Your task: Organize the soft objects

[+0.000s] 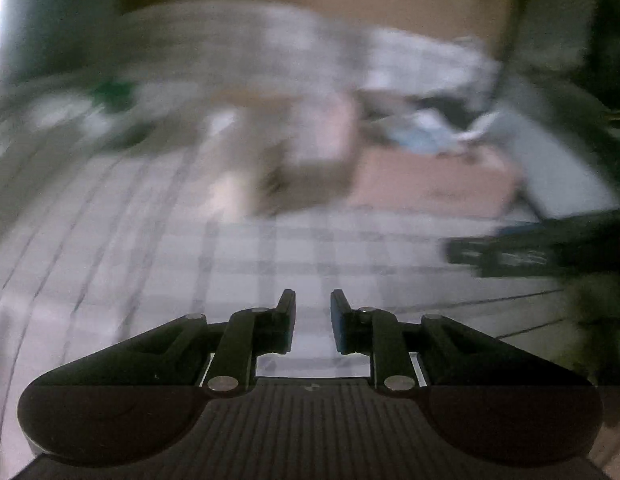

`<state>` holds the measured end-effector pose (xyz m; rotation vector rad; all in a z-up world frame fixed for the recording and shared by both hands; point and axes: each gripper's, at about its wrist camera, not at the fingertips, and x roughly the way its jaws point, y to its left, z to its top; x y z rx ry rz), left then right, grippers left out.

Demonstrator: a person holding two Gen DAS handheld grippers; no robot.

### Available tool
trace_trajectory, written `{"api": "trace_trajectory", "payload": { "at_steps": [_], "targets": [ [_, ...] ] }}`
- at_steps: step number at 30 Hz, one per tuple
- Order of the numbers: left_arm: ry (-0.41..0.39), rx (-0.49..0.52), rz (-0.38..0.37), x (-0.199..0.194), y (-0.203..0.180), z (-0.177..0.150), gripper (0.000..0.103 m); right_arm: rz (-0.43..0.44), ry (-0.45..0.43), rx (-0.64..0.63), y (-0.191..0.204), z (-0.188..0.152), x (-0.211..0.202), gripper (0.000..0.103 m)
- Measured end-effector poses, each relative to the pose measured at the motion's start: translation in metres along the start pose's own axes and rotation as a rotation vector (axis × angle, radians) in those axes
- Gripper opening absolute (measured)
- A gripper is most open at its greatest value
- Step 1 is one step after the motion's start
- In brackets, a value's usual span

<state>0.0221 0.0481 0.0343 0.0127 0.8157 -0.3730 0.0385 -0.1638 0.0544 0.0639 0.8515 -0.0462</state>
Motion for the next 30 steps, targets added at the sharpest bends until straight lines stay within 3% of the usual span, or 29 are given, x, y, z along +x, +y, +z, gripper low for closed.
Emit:
{"api": "trace_trajectory", "payload": {
  "at_steps": [3,7,10,12,17,19,21,30],
  "targets": [
    [-0.001,-0.081,0.099,0.001,0.006,-0.016,0.022,0.059,0.029,-0.050,0.005,-0.017,0.008,0.063],
    [-0.030,-0.095,0.164,0.001,-0.005,-0.031,0.023,0.087,0.018,-0.124,0.015,-0.033,0.014,0.067],
    [-0.062,-0.094,0.184,0.004,-0.014,-0.036,0.024,0.084,-0.021,-0.148,0.020,-0.038,0.013,0.071],
    [-0.085,-0.085,0.203,0.008,-0.023,-0.038,0.026,0.086,-0.029,-0.132,0.017,-0.038,0.015,0.081],
    [-0.083,-0.083,0.221,0.012,-0.038,-0.036,0.051,0.110,-0.042,-0.135,0.006,-0.036,0.022,0.093],
    [-0.087,-0.083,0.230,0.015,-0.044,-0.035,0.056,0.110,-0.045,-0.134,0.001,-0.036,0.024,0.098],
    [-0.106,-0.095,0.256,0.018,-0.049,-0.037,0.056,0.102,-0.046,-0.122,-0.002,-0.036,0.026,0.103],
    [-0.133,-0.123,0.302,0.019,-0.054,-0.039,0.056,0.133,-0.095,-0.145,-0.011,-0.037,0.029,0.103]
  ]
}}
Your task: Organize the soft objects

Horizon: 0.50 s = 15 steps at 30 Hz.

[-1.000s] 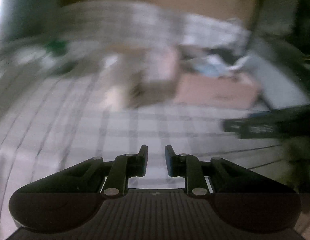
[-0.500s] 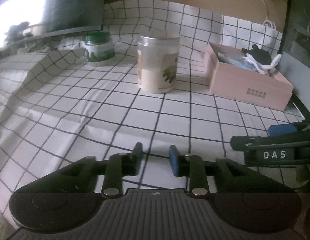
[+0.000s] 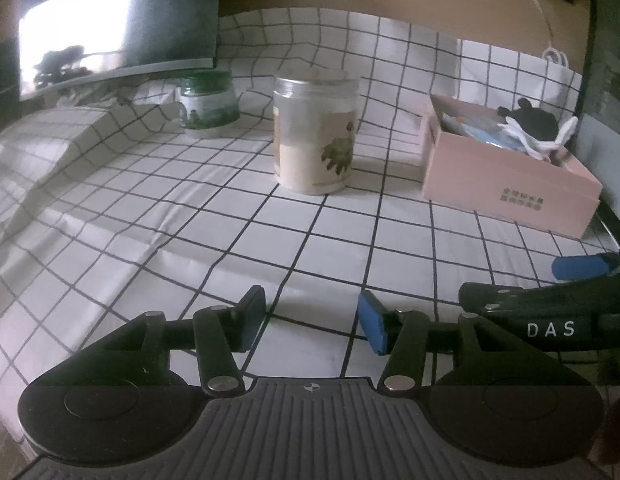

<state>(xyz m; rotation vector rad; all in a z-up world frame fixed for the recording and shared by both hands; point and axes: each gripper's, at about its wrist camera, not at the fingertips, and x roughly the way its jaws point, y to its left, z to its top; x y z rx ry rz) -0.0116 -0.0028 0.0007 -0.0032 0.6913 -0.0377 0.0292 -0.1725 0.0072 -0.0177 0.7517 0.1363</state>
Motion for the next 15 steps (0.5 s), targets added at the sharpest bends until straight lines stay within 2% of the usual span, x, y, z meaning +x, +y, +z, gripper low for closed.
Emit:
{"api": "trace_trajectory", "payload": {
  "at_steps": [7,15],
  "targets": [
    [-0.001,0.016,0.014,0.0003,-0.0024,-0.0003,0.056,-0.014,-0.068,0.009,0.0024,-0.0062,0.0004,0.103],
    [-0.001,0.012,0.007,0.0003,0.0003,0.0000,0.056,0.000,-0.068,0.007,-0.0005,-0.0053,0.0001,0.103]
  ]
}}
